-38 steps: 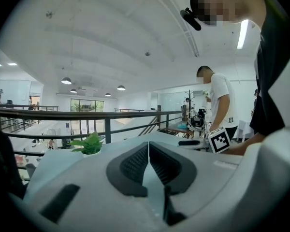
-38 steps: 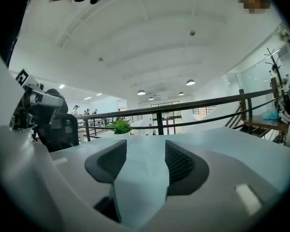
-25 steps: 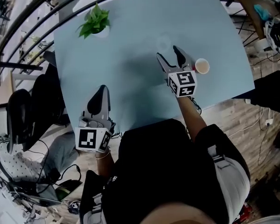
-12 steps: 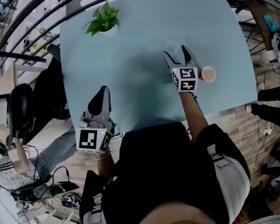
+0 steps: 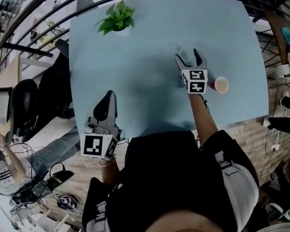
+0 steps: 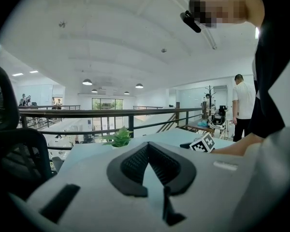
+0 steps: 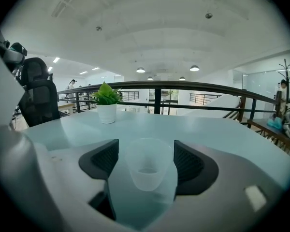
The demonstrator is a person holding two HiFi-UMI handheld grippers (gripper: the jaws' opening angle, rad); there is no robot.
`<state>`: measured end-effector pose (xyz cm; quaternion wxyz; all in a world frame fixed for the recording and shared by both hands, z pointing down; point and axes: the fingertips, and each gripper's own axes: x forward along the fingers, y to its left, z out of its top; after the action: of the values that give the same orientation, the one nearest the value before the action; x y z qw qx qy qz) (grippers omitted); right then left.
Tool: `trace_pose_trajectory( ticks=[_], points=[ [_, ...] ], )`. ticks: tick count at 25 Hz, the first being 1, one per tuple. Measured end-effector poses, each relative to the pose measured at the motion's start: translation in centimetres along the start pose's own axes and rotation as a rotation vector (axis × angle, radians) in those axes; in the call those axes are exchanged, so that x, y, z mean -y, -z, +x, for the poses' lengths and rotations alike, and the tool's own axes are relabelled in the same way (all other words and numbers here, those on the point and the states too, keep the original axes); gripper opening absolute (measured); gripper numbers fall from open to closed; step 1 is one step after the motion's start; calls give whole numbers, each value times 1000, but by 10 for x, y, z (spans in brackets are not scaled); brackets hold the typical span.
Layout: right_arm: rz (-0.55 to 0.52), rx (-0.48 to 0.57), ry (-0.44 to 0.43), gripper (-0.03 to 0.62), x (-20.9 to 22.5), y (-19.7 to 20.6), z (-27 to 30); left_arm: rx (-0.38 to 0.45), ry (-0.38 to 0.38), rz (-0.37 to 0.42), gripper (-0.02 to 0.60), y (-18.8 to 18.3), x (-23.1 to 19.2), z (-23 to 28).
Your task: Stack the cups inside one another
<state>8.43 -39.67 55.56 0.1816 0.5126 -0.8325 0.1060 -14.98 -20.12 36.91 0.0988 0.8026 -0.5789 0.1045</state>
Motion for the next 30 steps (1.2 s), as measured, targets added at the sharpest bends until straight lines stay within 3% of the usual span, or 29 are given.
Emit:
trace_pose_trajectory(
  ticks=[4,18,30],
  points=[
    [-20,-11,1,311,-1,2,2,5,-4,-2,-15,3,-2,-3],
    [-7,11,-24,310,-9,-8,-14,-2,17,-4,-15,5,2,-1],
    [23,136,-1,310,-8,-50,-71,41,128,17,-15,-2,19,10]
  ],
)
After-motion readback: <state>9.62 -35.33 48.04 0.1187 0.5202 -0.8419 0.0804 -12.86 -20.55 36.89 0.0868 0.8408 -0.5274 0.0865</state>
